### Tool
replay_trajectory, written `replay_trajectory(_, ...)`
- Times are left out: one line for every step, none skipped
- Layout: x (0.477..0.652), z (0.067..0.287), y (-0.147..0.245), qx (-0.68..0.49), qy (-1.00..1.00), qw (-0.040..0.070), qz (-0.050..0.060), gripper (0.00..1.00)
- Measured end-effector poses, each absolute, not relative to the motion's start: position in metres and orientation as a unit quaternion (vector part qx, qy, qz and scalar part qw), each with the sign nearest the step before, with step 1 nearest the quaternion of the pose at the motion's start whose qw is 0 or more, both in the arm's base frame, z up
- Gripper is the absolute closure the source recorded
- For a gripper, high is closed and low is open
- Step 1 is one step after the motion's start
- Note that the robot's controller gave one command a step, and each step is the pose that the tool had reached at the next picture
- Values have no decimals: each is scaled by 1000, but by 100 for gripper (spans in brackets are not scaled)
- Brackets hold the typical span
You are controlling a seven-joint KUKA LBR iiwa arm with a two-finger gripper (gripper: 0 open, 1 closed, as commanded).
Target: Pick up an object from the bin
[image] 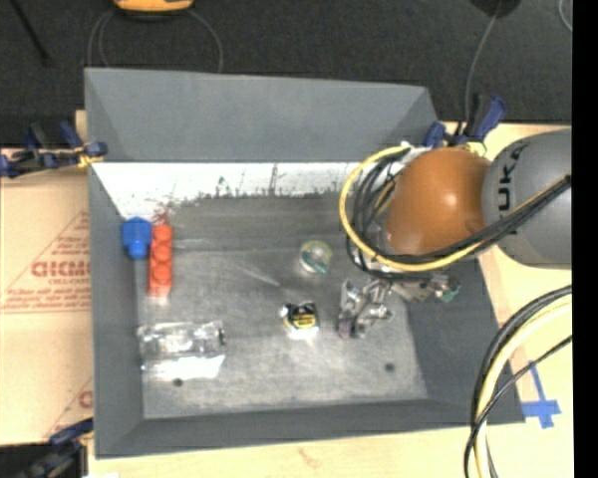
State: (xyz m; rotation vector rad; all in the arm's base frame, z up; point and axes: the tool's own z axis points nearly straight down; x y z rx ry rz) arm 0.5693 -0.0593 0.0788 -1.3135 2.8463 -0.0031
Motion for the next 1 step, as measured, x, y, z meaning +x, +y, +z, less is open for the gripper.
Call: replay_trajectory(572, 167, -60, -416, 909, 5, -3, 100)
